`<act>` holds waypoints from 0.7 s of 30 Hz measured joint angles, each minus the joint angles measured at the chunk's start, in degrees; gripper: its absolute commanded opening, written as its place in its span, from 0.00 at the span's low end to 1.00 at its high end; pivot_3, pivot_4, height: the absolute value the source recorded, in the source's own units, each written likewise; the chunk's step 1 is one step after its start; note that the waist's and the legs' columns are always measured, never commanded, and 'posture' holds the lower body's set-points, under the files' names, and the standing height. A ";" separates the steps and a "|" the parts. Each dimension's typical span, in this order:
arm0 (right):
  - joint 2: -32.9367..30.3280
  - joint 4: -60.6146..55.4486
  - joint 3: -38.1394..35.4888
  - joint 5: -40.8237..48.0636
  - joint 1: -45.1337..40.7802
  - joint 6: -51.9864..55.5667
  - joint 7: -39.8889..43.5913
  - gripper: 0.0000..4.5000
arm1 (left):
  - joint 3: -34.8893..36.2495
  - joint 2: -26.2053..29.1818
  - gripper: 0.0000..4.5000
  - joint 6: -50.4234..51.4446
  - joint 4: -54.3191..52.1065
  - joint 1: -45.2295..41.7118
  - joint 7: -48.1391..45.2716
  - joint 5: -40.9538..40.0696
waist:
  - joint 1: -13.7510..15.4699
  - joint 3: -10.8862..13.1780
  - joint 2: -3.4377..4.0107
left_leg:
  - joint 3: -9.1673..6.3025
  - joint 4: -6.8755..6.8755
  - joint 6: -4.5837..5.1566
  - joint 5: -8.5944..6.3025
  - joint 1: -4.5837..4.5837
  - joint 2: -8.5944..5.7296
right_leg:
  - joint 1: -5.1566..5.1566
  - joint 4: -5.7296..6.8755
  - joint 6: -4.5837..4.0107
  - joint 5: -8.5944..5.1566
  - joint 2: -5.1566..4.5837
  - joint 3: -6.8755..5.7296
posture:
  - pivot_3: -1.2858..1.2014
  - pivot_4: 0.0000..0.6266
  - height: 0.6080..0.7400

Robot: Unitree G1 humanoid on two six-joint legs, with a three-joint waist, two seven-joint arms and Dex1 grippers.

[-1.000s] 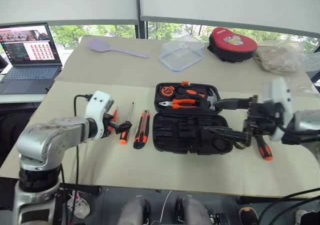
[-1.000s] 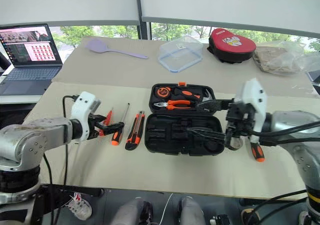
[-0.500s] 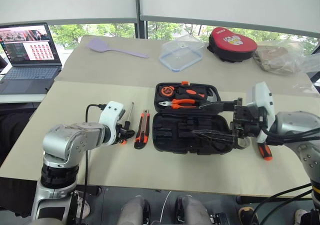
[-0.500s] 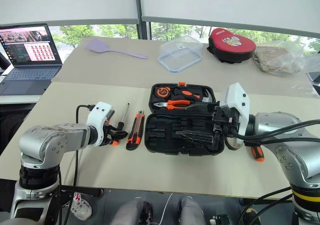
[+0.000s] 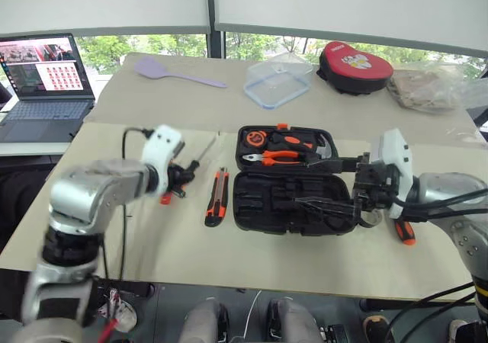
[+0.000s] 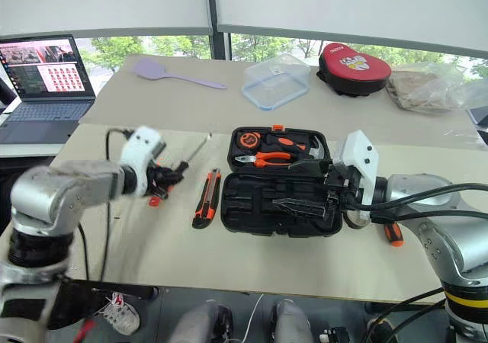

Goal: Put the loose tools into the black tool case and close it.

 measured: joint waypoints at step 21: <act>0.14 7.18 -9.54 -5.58 13.43 -2.68 -1.79 1.00 | -27.59 -20.29 0.19 -57.76 38.48 -19.91 -37.14 26.30 | 0.95 0.01 -0.02 | 0.26 0.34 0.30 -0.11 -0.18 0.00 | -0.06 0.01 0.08 0.04 0.11 -0.07 | 0.52 0.24 0.93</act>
